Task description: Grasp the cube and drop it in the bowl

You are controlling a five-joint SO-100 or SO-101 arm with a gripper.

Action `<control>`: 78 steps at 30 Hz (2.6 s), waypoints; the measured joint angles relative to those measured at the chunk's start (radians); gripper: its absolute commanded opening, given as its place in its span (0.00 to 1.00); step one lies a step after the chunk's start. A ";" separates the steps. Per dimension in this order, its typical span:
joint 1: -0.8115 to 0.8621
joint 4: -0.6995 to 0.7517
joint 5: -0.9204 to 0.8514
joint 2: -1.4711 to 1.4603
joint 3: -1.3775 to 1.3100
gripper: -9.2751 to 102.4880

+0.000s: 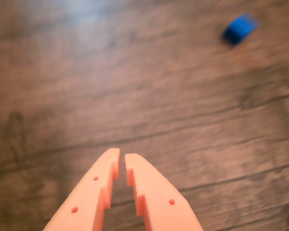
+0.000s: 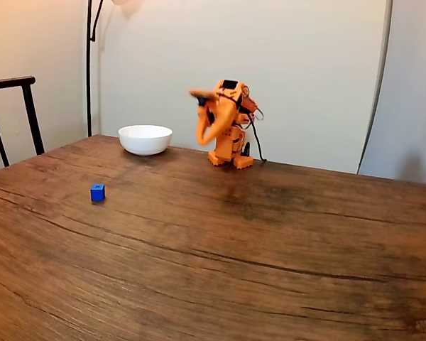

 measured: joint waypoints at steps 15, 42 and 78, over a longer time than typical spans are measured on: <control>0.161 -0.029 -0.023 -0.192 -0.278 0.08; 0.150 -0.212 -0.023 -1.483 -1.186 0.08; 0.258 -0.212 -0.207 -2.036 -1.624 0.34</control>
